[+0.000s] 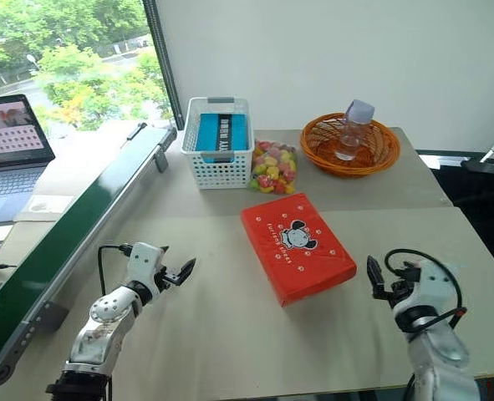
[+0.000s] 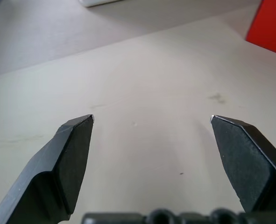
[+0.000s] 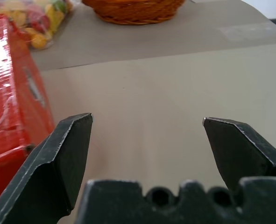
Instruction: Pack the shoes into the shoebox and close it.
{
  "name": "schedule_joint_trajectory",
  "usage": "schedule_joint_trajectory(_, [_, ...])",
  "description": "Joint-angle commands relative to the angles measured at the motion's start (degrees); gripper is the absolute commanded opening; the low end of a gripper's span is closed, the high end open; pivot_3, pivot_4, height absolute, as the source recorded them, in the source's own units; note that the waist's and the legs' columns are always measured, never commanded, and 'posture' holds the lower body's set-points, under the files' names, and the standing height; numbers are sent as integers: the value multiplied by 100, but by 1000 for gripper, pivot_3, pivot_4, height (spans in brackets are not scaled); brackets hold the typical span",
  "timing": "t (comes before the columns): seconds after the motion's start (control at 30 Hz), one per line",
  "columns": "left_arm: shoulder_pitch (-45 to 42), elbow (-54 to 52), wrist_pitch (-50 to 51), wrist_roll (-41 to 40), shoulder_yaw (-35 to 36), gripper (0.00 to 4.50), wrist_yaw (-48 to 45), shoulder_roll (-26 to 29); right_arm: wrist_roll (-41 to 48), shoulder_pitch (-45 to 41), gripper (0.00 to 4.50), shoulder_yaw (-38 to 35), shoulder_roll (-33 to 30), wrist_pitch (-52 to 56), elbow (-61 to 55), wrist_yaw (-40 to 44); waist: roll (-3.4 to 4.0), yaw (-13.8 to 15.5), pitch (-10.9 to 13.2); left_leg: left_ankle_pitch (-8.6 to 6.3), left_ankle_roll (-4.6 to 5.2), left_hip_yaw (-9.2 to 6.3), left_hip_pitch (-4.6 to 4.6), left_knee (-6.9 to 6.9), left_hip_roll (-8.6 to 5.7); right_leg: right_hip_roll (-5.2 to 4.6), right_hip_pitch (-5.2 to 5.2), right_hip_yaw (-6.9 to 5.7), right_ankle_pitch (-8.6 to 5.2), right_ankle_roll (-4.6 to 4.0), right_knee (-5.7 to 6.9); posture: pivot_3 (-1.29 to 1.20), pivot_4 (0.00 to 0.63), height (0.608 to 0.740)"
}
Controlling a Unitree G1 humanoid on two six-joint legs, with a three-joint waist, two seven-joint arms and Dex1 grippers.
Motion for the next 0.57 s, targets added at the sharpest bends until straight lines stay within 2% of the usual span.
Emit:
schedule_joint_trajectory(0.03, [164, -83, -229, 76, 50, 4280, 271, -180, -345, 126, 4425, 26, 187, -594, 334, -311, 0, 3, -1, -1, -2, 0, 0, 0, 1, -2, 1, 0, -1, 0, -4, 0, 150, 740])
schedule_joint_trajectory(0.37, [283, -204, -328, 158, -5, 4280, 518, -434, -541, -105, 4425, 285, 580, -1063, 1160, -609, 2, -50, -2, -1, -1, 1, -13, -2, 4, 1, -5, 2, 2, -6, -3, 0, 150, 740])
schedule_joint_trajectory(0.57, [325, -113, -247, 32, -4, 4280, 578, -588, 37, -110, 4425, 368, 835, -960, 1147, -210, 2, -42, -2, -1, -1, 1, -15, -2, 4, 0, -5, 2, 1, -5, -5, 0, 150, 740])
